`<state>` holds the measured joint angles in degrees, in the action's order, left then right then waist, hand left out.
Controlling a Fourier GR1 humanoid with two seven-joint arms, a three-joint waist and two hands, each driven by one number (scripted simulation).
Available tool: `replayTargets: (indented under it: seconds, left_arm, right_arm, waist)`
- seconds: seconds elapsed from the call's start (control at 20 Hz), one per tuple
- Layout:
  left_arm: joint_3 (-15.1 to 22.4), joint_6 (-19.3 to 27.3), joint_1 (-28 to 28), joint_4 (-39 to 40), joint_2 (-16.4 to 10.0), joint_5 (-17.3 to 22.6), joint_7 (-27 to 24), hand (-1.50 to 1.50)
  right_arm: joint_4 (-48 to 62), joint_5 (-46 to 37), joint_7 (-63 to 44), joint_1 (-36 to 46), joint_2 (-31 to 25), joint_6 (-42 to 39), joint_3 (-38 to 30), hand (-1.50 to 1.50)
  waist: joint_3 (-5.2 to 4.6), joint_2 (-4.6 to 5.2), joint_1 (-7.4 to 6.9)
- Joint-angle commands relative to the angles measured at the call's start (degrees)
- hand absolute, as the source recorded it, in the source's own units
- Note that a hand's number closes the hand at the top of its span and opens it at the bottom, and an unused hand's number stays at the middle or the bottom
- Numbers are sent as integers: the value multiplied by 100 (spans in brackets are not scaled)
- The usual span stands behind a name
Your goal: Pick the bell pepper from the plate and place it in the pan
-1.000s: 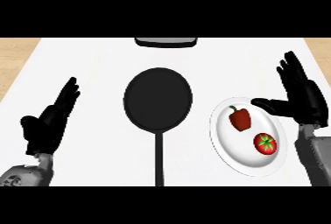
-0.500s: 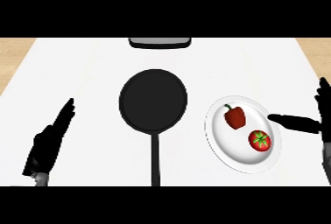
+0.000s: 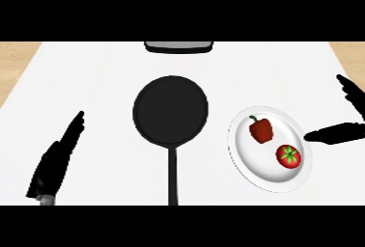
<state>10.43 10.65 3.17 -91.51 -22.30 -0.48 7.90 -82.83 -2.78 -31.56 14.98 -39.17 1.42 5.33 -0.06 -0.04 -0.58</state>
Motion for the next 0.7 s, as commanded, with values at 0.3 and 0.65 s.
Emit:
replayTargets:
  seconds: [0.3,0.65]
  left_arm:
    - [-92,-51,-88,56,210,-125,67,0]
    - [-354,-284,-187,-57,91,-143,175,0]
  right_arm:
    - [332,244,-1534,1675,316,-1597,509,-150]
    - [1898,-48,-1247,2195,793,-2171,509,-150]
  waist:
    - [2,7,-8]
    - [7,23,-19]
